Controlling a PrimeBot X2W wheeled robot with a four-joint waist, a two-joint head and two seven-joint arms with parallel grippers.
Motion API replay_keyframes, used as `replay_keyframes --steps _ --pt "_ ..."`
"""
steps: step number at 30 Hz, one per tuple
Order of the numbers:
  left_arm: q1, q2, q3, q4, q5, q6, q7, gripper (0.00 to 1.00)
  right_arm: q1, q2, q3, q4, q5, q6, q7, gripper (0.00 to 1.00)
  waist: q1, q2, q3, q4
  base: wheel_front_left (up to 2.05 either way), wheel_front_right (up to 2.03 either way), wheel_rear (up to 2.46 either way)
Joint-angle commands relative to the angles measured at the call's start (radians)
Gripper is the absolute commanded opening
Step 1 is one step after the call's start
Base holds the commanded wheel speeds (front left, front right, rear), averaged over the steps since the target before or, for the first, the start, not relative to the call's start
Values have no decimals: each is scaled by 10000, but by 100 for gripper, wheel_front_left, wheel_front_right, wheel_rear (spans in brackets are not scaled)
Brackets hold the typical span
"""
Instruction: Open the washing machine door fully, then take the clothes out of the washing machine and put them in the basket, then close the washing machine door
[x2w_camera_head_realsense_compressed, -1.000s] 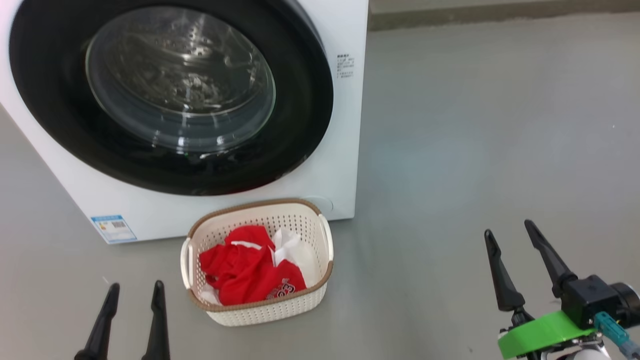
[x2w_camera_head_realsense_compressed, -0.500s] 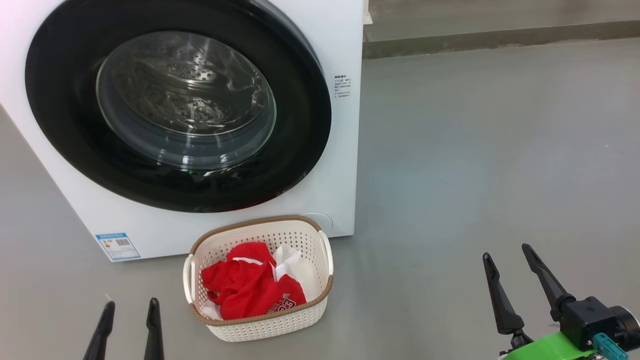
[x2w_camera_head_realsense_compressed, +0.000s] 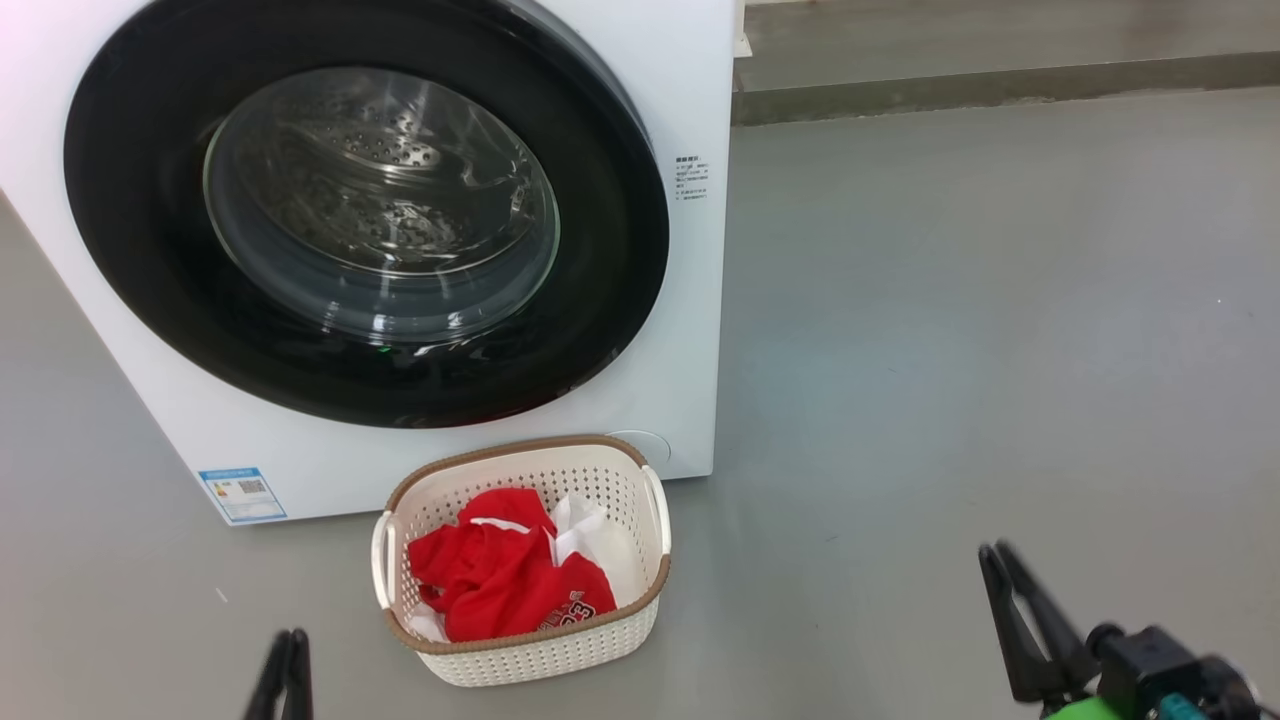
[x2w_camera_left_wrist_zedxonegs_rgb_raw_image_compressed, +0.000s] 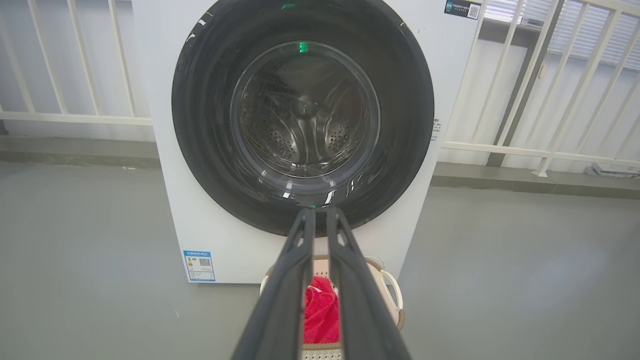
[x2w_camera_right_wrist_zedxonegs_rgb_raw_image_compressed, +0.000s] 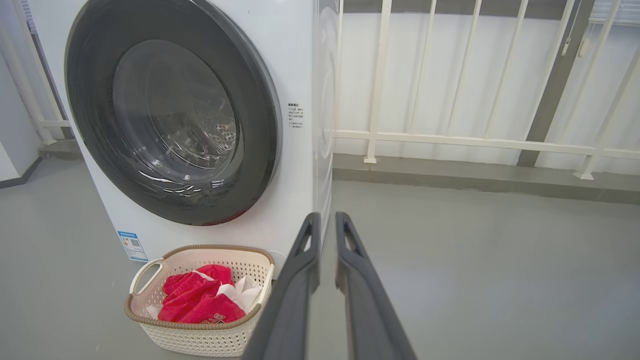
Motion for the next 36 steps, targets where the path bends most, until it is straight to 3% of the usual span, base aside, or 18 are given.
replay_keyframes --steps 1,10,15,36 --pt "13 -38 -14 140 -6 0 5 0 82 25 19 142 7 0 2 0 0 0 0 0 0 0 0" --pt "-117 -82 4 460 -710 -35 213 0 125 38 3 387 778 -2 182 0 23 0 22 16 0 0 0" --pt "-218 -73 8 512 -1270 -63 346 0 39 20 -24 398 1380 -4 324 0 2 0 72 29 0 0 0" --pt "-685 -35 64 748 -3613 -178 938 0 -351 -45 -155 443 3896 -10 932 0 0 0 220 82 0 0 0"
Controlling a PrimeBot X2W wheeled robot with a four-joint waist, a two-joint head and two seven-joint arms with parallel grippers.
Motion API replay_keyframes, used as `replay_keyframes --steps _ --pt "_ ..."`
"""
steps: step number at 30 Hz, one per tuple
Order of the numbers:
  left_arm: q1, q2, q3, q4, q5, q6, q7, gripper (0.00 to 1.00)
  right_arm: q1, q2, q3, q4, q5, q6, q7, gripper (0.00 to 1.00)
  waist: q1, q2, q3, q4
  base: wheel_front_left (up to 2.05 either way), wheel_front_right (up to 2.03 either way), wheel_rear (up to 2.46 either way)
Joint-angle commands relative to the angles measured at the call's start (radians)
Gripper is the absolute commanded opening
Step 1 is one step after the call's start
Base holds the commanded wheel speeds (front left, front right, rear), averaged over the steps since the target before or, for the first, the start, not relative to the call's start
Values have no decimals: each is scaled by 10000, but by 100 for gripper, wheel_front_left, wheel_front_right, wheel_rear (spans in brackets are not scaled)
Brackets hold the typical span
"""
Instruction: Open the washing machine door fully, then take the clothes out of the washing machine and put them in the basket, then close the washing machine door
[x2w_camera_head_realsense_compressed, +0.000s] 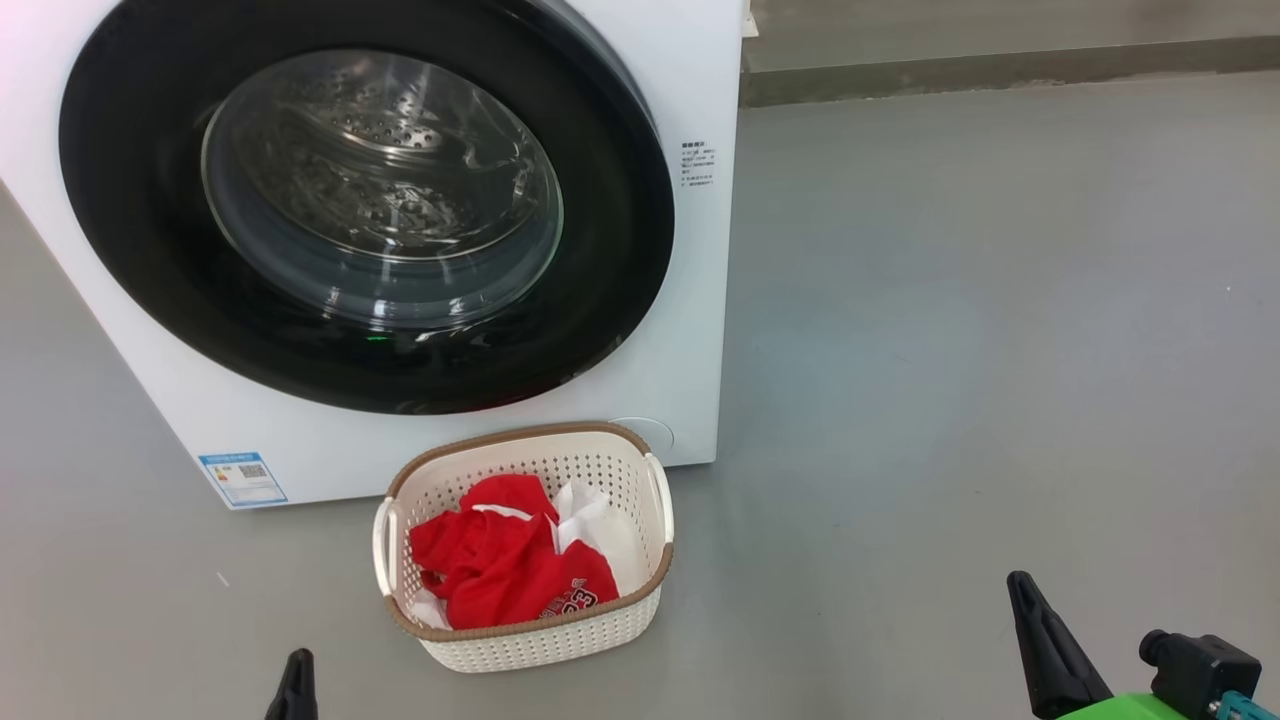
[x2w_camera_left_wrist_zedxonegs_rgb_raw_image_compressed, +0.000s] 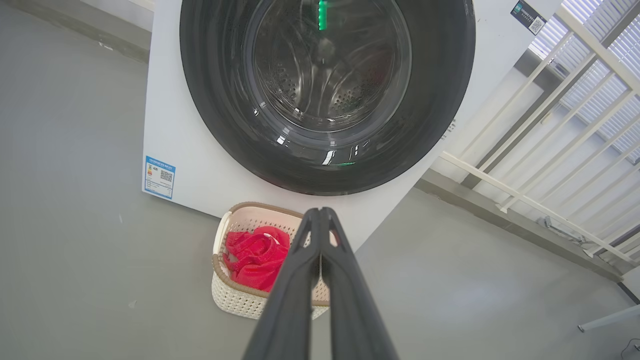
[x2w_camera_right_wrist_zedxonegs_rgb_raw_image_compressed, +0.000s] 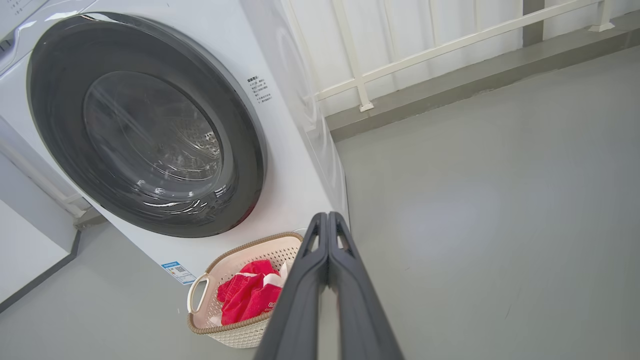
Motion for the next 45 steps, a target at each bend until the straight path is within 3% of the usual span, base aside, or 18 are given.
replay_keyframes --steps 1,45 --pt "-444 129 127 -162 -392 -91 79 0 -505 -134 -25 -221 384 -9 77 0 -1 0 14 6 0 0 0" --pt "-1426 209 269 344 -5297 -333 1344 0 -1309 -237 -344 -131 5620 -23 1389 0 -1 0 313 118 0 0 0"
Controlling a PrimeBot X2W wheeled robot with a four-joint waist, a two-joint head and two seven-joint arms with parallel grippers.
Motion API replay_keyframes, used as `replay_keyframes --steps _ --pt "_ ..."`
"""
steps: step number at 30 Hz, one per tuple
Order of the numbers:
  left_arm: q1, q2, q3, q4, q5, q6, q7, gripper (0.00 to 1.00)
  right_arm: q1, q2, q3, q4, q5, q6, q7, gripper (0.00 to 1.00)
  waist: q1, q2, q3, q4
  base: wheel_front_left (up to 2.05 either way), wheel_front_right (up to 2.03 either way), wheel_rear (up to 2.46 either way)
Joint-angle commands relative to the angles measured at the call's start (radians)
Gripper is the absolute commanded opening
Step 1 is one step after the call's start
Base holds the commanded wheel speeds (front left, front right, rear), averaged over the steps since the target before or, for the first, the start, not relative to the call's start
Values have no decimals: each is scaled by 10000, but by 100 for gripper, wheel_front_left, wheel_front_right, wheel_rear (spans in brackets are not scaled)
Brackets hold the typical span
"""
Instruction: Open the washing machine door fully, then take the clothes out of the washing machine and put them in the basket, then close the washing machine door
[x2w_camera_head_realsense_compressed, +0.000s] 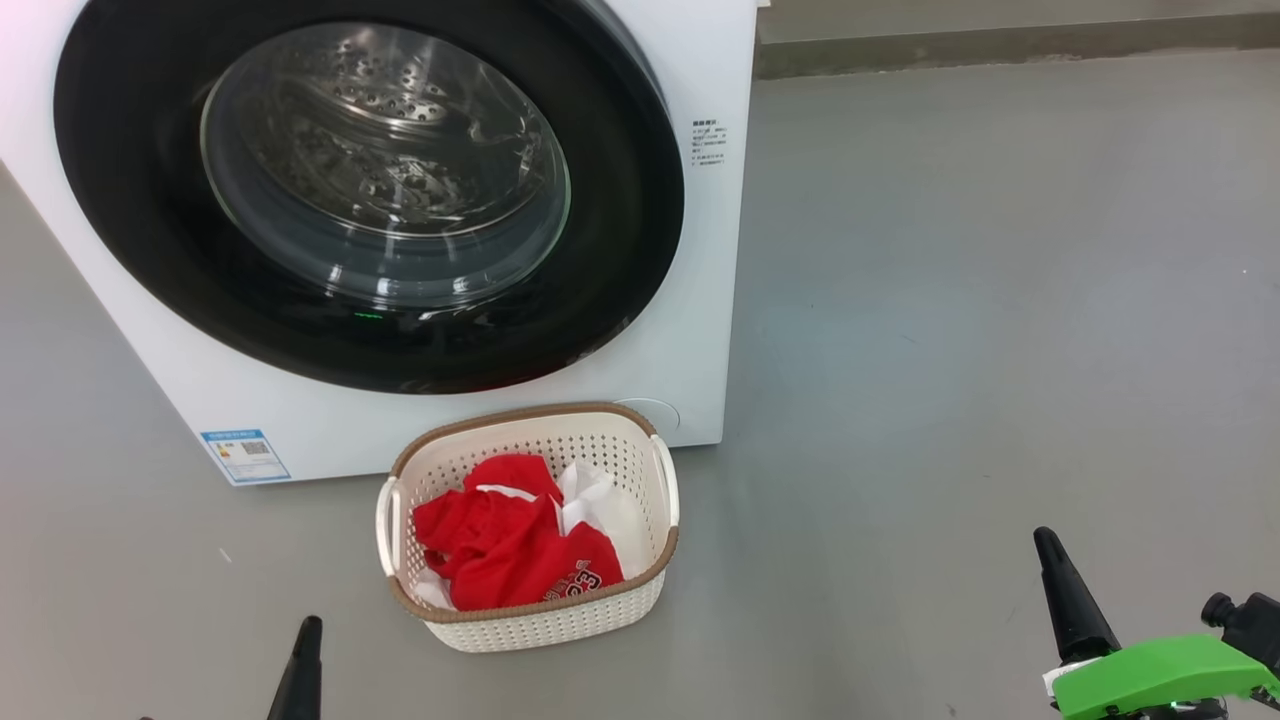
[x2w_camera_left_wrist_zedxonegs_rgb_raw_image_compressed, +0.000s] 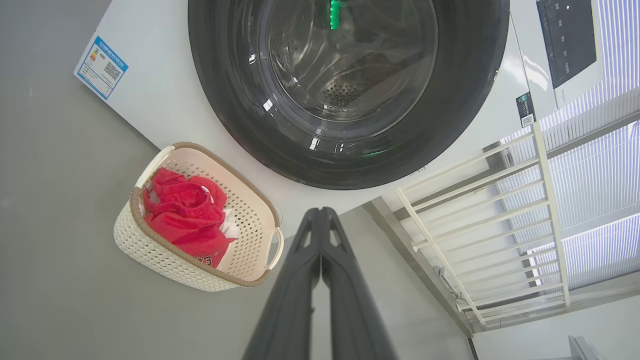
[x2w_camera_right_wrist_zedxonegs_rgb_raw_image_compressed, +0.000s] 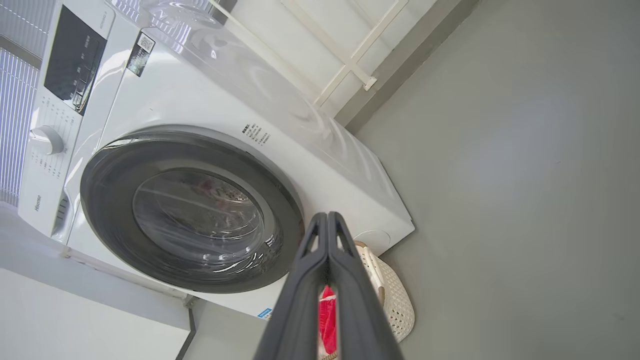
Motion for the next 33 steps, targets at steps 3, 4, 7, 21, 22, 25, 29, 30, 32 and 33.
replay_keyframes --steps 3,4,7,21,22,25,29,30,32,33 --pt "-587 176 246 -150 -553 -159 119 0 -564 -182 62 -229 593 3 157 0 0 0 24 10 0 0 0" --pt "-609 177 249 -139 -661 -165 146 0 -582 -184 54 -227 708 3 186 0 0 0 31 12 0 0 0" --pt "-676 183 258 -104 -996 -181 233 0 -637 -189 31 -221 1064 2 277 0 0 0 51 20 0 0 0" --pt "-966 206 299 45 -2447 -253 606 0 -875 -214 -71 -194 2606 -2 671 0 0 0 140 53 0 0 0" --pt "-988 208 302 57 -2559 -258 635 0 -894 -216 -79 -192 2724 -3 702 0 0 0 146 55 0 0 0" --pt "-1055 213 312 91 -2894 -275 721 0 -949 -222 -103 -186 3080 -4 793 0 0 0 167 63 0 0 0" --pt "-1145 220 325 137 -3340 -297 836 0 -1022 -229 -135 -177 3554 -5 915 0 0 0 194 73 0 0 0" --pt "-1167 222 328 149 -3452 -302 865 0 -1041 -231 -143 -175 3672 -5 945 0 0 0 201 76 0 0 0" --pt "-1212 226 334 172 -3675 -313 922 0 -1078 -235 -159 -171 3909 -6 1006 0 0 0 214 81 0 0 0" --pt "-1234 228 337 184 -3787 -319 951 0 -1096 -237 -167 -169 4028 -6 1036 0 0 0 221 84 0 0 0"
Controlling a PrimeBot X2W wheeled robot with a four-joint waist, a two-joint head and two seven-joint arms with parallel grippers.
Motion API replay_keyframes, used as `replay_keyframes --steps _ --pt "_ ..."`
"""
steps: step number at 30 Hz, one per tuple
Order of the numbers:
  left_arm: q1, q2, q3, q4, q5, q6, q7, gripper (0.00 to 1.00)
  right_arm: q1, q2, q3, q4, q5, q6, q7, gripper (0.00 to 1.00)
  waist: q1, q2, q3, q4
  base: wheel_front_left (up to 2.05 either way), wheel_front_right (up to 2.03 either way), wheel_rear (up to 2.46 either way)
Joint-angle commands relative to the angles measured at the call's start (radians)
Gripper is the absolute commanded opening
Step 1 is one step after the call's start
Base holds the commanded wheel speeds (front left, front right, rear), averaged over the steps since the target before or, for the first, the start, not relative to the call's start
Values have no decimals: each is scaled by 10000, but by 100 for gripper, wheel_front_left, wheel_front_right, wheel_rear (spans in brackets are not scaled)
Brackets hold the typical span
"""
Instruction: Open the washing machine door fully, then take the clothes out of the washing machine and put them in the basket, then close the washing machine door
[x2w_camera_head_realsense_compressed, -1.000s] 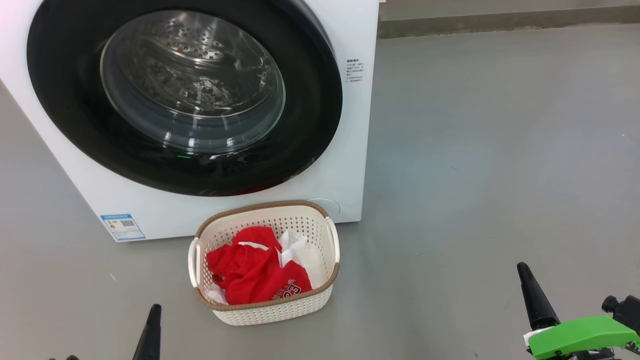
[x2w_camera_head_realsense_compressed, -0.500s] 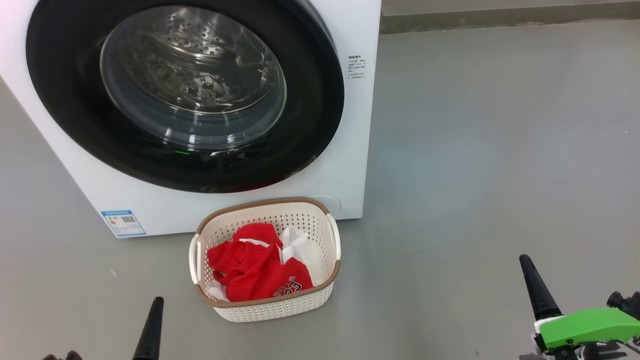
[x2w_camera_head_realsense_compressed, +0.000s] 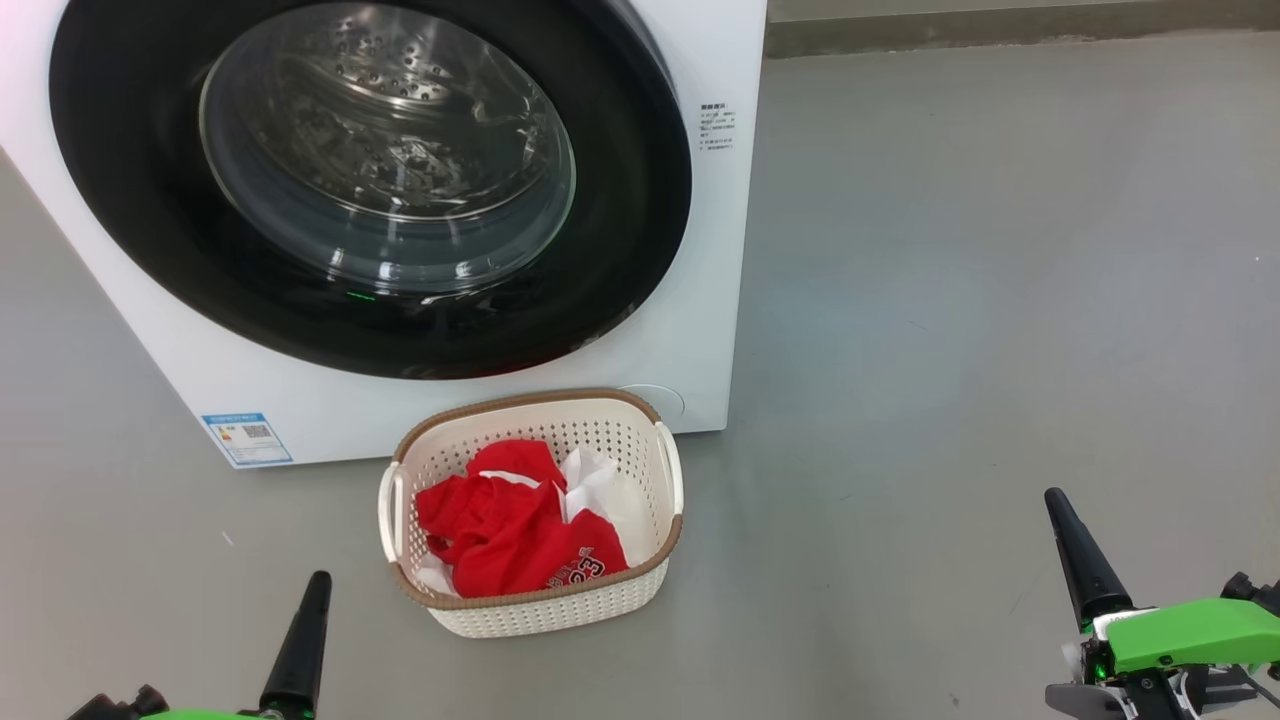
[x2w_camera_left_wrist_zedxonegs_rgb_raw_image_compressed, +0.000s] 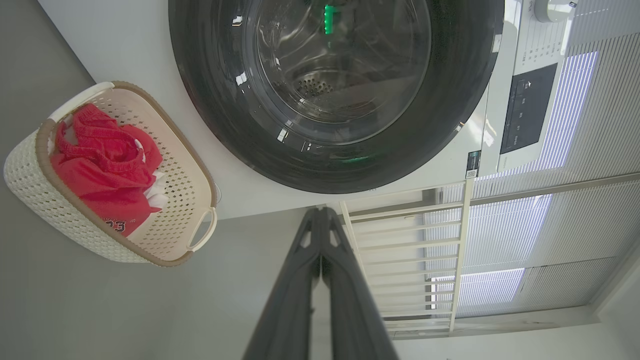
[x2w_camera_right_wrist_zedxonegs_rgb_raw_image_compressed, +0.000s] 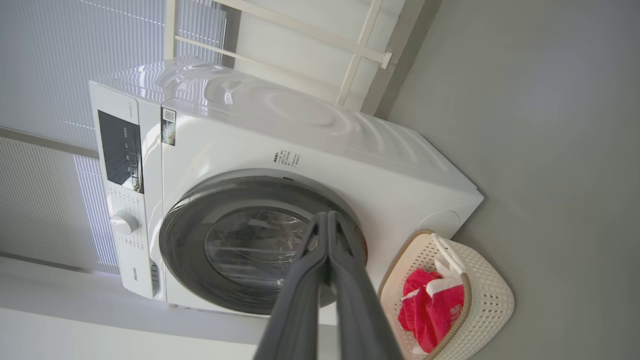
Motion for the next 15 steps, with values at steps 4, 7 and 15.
replay_keyframes --steps 4,7,15 --pt "-566 189 323 -131 -682 -166 183 0 -573 -177 110 -241 759 -6 193 0 0 0 33 13 0 0 0" --pt "-633 194 332 -97 -1017 -182 269 0 -628 -182 86 -235 1114 -7 284 0 0 0 53 21 0 0 0" --pt "-812 209 358 -4 -1910 -226 499 0 -775 -197 22 -219 2062 -9 528 0 0 0 108 41 0 0 0"
